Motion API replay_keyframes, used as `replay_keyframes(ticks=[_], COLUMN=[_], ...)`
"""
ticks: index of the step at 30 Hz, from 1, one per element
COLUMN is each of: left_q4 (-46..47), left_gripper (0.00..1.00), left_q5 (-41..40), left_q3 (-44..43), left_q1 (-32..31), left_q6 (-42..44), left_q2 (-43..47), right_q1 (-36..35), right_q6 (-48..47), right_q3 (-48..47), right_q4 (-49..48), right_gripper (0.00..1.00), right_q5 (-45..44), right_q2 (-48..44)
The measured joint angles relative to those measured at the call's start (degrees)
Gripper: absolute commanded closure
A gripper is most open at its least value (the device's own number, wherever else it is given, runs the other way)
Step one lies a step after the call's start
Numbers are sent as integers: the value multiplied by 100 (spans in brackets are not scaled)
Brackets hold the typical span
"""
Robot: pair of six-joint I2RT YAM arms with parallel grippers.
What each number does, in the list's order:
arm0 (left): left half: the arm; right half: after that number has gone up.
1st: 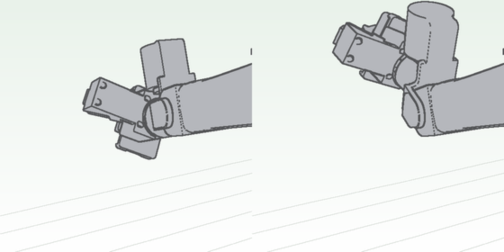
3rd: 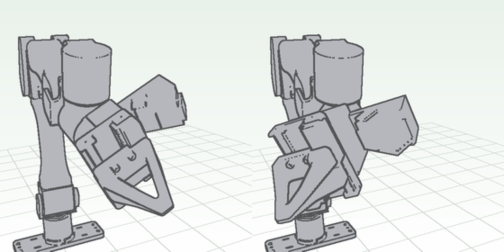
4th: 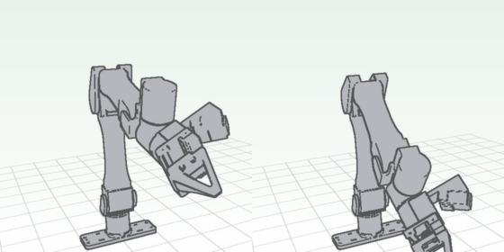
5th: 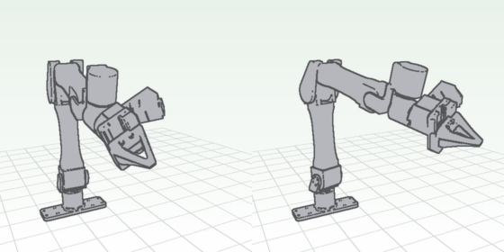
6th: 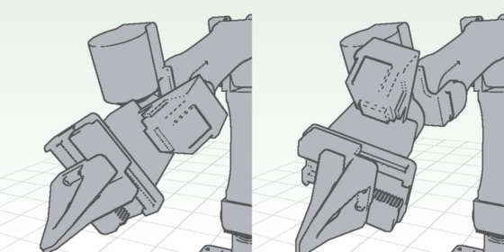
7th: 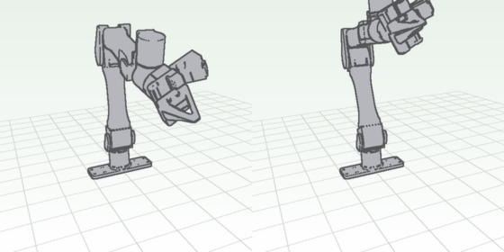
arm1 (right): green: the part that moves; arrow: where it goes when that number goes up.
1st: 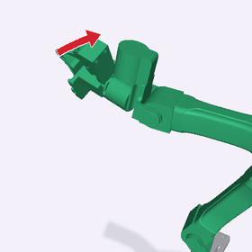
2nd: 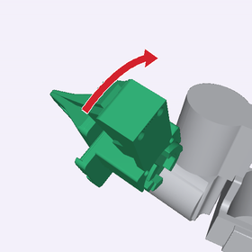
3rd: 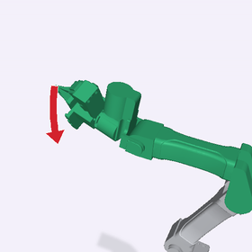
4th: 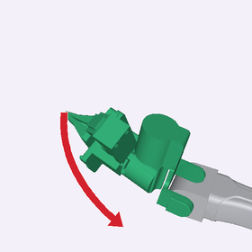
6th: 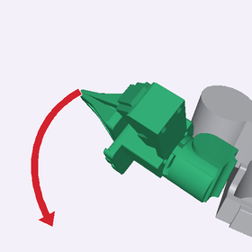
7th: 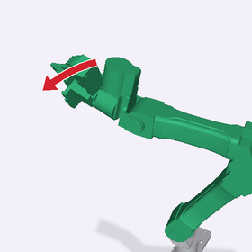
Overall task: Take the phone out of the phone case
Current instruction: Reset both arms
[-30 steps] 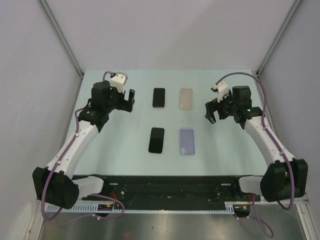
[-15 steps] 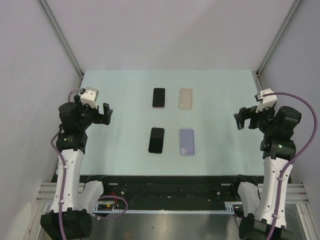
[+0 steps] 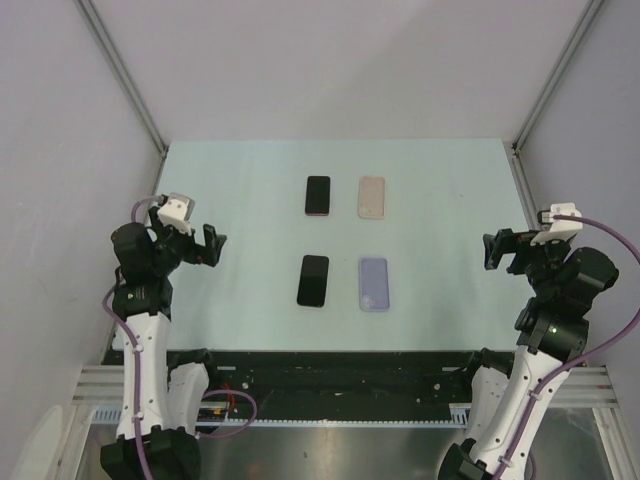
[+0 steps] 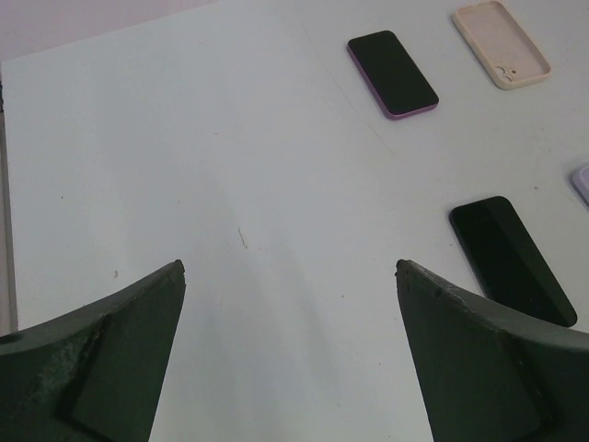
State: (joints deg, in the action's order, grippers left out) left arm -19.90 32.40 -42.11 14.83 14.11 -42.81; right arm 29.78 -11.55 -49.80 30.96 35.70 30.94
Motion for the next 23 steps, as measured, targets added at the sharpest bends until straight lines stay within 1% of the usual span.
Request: replay_keyframes(ticks=[7, 23], left_q4=[46, 146], left_gripper=[0, 0], left_q5=[146, 240], left_q3=[15, 68], left_q1=[4, 4], left_q6=[-2, -7], left_q2=[170, 197], right_q1=[4, 4], right_q6=[166, 282], right_q3=[31, 122], right_q4=[-68, -138], right_gripper=[0, 0], right_q5=[-74, -98], right_q2=[-37, -66])
